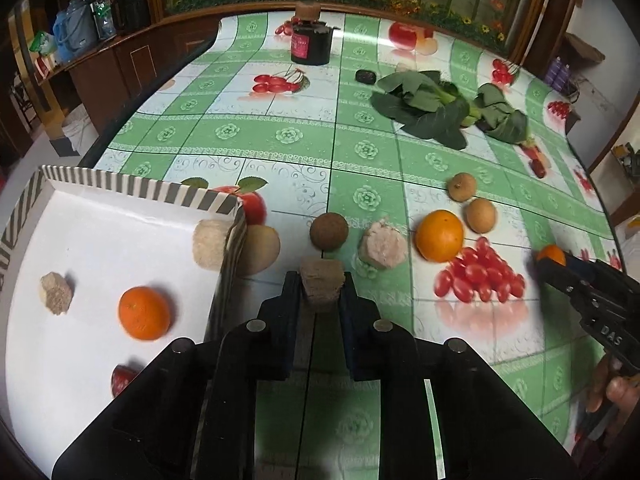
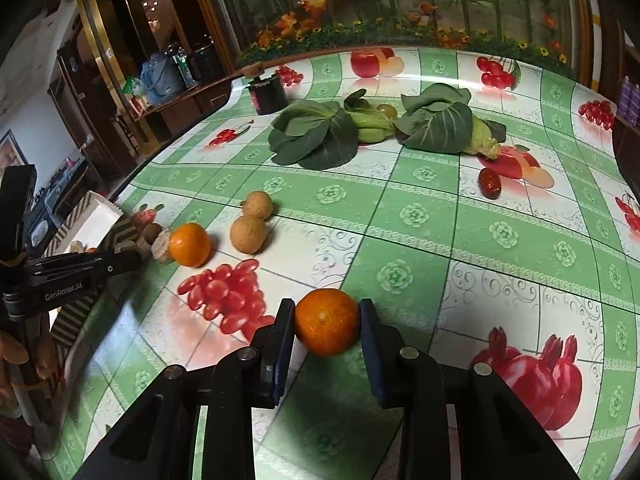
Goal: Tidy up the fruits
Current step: 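Carry the beige cube and the orange over the white tray with both tools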
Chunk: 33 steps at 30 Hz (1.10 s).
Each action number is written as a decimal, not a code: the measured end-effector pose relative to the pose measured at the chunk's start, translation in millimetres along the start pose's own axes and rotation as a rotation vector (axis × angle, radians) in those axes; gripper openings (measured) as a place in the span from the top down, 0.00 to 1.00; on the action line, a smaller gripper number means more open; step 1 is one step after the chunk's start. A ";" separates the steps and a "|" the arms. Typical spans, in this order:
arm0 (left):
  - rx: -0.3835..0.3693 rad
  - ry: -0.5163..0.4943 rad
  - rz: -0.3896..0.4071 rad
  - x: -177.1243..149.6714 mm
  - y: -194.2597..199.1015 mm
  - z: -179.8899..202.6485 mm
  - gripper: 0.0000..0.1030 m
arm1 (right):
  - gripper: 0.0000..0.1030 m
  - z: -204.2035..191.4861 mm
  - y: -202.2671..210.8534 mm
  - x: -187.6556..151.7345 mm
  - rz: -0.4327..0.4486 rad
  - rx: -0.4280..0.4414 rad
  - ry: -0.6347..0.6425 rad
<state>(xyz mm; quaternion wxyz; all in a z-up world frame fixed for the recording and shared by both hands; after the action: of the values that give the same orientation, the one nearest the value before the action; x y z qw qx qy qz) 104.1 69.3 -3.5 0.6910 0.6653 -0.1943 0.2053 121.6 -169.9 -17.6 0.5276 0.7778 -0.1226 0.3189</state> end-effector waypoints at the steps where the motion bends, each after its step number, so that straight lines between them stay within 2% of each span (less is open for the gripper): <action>1: -0.002 -0.003 0.008 -0.9 4.2 0.1 0.83 | 0.70 -2.8 1.5 -0.3 0.001 0.002 0.003; 16: -0.055 0.003 0.073 -40.2 68.3 -10.5 0.83 | 0.70 -64.9 34.9 -21.5 0.040 0.071 0.041; 21: -0.035 0.025 0.089 -52.5 86.3 -34.6 0.83 | 0.70 -91.6 39.6 -27.5 0.049 0.106 0.060; 33: 0.072 0.098 0.123 -75.8 112.5 -101.4 0.83 | 0.70 -171.7 30.4 -27.2 0.030 0.186 0.166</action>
<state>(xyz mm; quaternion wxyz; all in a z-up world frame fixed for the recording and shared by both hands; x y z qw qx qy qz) -21.0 172.1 45.9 0.6613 0.6658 -0.1931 0.2863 21.8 -32.1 29.2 0.4566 0.7924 -0.0597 0.4001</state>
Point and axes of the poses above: each gripper's, at about its wrist camera, not at the fingertips, and y roughly against the way its jaws point, z to its right, x to its top, the point moved 4 cm from there along -y, roughly the way its jaws point, and after that the axes turned 3 degrees about x, right-handed, at the moved point
